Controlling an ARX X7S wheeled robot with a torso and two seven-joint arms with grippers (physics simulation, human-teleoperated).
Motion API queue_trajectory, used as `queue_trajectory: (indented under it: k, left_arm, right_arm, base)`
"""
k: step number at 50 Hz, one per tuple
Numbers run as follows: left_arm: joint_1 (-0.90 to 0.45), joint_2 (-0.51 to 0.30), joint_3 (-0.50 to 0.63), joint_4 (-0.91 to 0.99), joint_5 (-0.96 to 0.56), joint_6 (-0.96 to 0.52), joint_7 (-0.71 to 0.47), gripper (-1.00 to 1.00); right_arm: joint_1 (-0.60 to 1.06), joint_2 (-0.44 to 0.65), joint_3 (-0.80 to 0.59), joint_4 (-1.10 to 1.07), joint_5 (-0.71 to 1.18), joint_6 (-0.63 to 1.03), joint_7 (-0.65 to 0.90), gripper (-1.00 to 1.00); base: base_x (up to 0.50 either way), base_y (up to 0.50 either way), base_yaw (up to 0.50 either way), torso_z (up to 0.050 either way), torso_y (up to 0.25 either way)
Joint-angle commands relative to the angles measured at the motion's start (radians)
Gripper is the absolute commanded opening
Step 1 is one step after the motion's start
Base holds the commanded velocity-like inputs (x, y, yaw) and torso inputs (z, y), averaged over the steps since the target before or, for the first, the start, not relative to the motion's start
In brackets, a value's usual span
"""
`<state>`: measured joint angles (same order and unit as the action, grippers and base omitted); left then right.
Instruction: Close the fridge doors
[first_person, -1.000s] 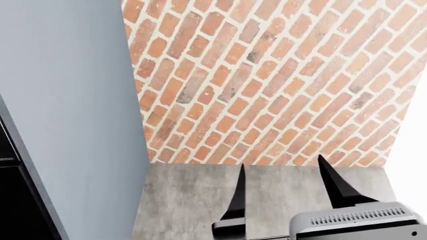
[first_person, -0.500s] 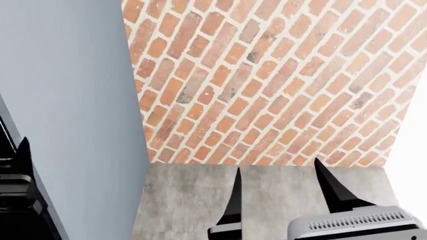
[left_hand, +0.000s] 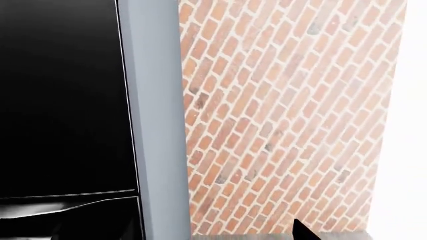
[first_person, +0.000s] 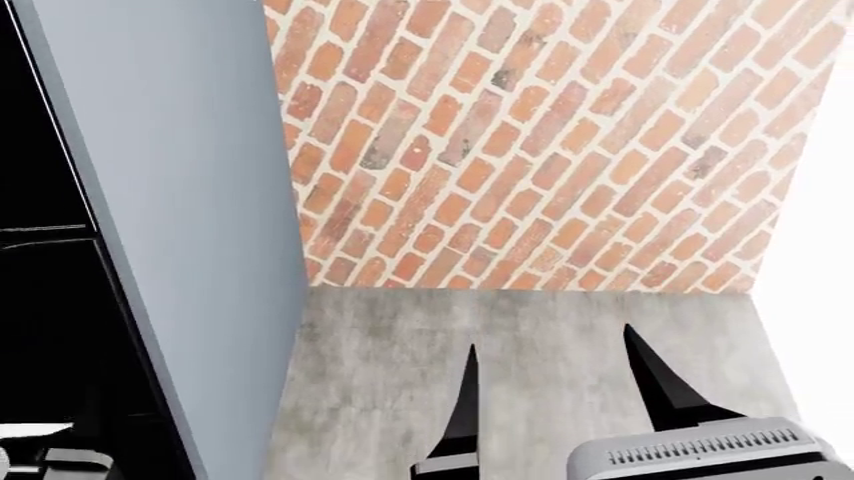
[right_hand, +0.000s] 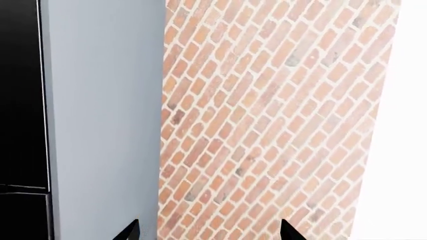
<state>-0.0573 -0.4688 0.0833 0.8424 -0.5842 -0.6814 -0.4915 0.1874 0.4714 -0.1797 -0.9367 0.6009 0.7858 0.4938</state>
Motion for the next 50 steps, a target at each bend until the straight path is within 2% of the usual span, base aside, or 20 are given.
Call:
queue_trajectory:
  k: [1, 4, 12, 15, 50]
  left_arm:
    - [0.006, 0.020, -0.015, -0.011, 0.038, 0.000, 0.023, 1.00]
    - [0.007, 0.018, -0.015, -0.015, 0.040, 0.005, 0.025, 1.00]
    - [0.005, 0.016, -0.014, -0.018, 0.042, 0.005, 0.020, 1.00]
    - [0.006, 0.017, -0.012, -0.018, 0.042, 0.008, 0.019, 1.00]
    - [-0.005, -0.002, -0.025, -0.006, 0.016, -0.006, 0.004, 1.00]
  right_arm:
    - [0.002, -0.009, 0.027, -0.005, -0.020, 0.021, -0.003, 1.00]
    - [0.000, -0.008, 0.026, -0.006, -0.019, 0.014, 0.000, 1.00]
    - [-0.021, -0.010, 0.034, 0.013, -0.020, -0.036, -0.010, 1.00]
    - [-0.014, 0.022, -0.027, -0.007, -0.098, -0.034, 0.003, 1.00]
    - [0.005, 0.046, -0.084, -0.006, -0.132, -0.044, 0.034, 1.00]
  base:
    - [-0.50, 0.00, 0.00, 0.000, 0.000]
    - [-0.50, 0.00, 0.00, 0.000, 0.000]
    - [-0.01, 0.00, 0.00, 0.000, 0.000]
    - [0.00, 0.05, 0.00, 0.000, 0.000]
    - [-0.07, 0.50, 0.00, 0.000, 0.000]
